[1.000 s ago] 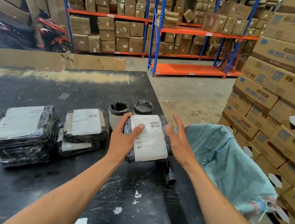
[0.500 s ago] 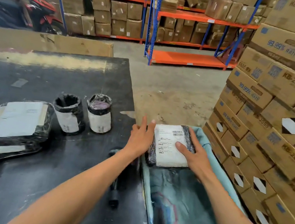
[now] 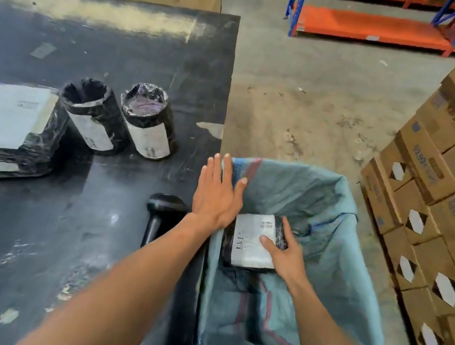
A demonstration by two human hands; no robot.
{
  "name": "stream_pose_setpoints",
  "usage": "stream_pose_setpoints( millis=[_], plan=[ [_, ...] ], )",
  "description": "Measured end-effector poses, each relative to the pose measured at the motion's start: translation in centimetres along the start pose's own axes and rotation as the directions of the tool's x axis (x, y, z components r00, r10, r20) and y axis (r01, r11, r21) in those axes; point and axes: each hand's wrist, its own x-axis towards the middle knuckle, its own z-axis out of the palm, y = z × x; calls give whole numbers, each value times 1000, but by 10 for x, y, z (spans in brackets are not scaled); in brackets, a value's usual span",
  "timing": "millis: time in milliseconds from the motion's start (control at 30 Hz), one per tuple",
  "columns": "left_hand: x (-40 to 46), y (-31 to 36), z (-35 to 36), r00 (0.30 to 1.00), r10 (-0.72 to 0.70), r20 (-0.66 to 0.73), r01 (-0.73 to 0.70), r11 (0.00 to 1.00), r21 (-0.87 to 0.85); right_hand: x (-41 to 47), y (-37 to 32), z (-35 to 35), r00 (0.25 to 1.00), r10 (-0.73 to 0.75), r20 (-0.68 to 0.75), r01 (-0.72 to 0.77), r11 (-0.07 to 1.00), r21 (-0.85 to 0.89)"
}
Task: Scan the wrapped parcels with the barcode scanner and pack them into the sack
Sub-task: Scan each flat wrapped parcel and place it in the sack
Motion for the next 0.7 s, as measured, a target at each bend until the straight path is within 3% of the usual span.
stream_pose_setpoints(
  millis=[433,600,700],
  plan=[
    [1,-2,9,999,4,-42,-2,999,44,56,61,56,991,129,47,-129,992,5],
    [1,-2,10,999,0,-49,3,998,61,58,77,57,990,109,89,-94,984,-153],
    [2,-2,11,999,-4,-51,7,998,70,62,79,58,984,162,77,-101,853,-512]
  ],
)
